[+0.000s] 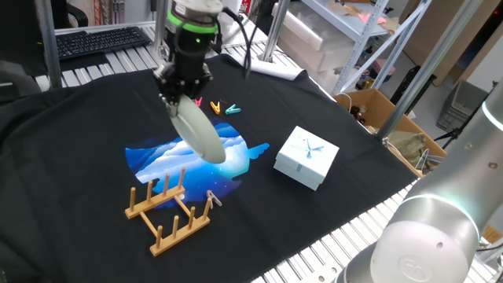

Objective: Take the dish off the dish rack

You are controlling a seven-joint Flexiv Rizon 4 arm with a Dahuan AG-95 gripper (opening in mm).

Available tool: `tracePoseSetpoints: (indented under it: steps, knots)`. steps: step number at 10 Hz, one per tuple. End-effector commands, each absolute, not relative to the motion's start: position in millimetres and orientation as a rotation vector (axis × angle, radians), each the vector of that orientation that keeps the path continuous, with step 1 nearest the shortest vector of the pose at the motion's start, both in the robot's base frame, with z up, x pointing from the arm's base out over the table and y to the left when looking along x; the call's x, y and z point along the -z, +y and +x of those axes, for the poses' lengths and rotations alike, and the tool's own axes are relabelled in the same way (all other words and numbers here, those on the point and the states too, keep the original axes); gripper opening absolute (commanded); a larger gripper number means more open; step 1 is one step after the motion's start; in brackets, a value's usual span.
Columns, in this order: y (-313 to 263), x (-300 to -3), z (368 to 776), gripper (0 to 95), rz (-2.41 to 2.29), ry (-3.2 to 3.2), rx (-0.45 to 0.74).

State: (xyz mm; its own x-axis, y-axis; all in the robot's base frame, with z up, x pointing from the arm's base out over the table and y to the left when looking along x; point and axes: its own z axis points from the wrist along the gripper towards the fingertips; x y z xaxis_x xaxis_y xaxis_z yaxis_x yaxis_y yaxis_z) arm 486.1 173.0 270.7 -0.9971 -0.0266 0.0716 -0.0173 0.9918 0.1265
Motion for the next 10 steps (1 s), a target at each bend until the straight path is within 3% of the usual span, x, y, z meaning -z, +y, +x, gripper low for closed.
tracePoseSetpoints:
  steps: [1, 10]
  knots:
    - [159, -261, 493, 0.0, 0.076, -3.087, 0.162]
    - [100, -211, 525, 0.0, 0.238, -3.122, 0.069]
